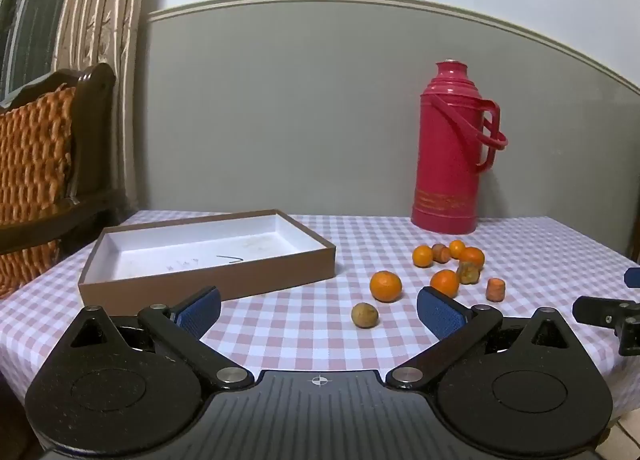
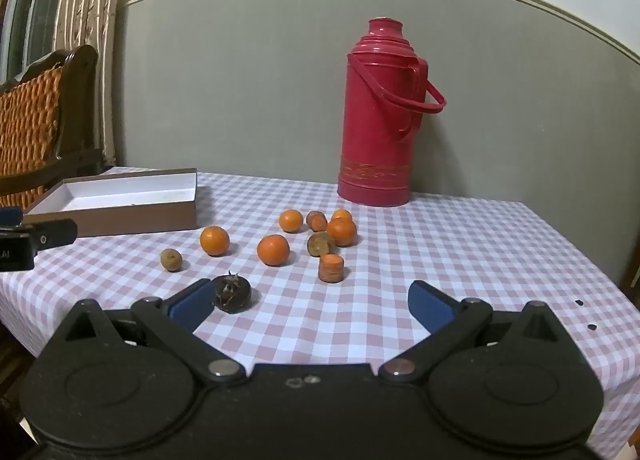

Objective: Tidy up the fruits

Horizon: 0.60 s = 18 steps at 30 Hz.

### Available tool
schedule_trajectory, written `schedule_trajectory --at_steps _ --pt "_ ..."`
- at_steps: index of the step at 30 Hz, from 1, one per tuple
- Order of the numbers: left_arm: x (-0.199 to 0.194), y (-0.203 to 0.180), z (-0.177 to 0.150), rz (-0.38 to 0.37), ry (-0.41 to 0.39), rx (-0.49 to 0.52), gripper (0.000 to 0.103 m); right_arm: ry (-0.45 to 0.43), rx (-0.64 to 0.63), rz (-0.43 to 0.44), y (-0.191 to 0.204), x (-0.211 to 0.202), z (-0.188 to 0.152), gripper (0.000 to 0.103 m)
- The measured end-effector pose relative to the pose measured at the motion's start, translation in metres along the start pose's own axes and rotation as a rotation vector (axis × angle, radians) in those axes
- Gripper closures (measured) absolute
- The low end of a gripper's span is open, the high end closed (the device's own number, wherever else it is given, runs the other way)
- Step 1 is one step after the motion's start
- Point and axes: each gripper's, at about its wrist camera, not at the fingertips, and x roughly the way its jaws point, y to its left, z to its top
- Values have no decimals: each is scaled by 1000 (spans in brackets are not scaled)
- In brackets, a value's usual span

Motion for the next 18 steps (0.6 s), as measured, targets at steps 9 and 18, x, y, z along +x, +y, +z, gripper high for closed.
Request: schedule_trajectory --at_steps 9,18 --pt "-1 2 2 1 10 -18 0 2 35 0 0 0 1 6" --pt "3 0 1 8 21 -12 0 1 -8 3 5 1 0 6"
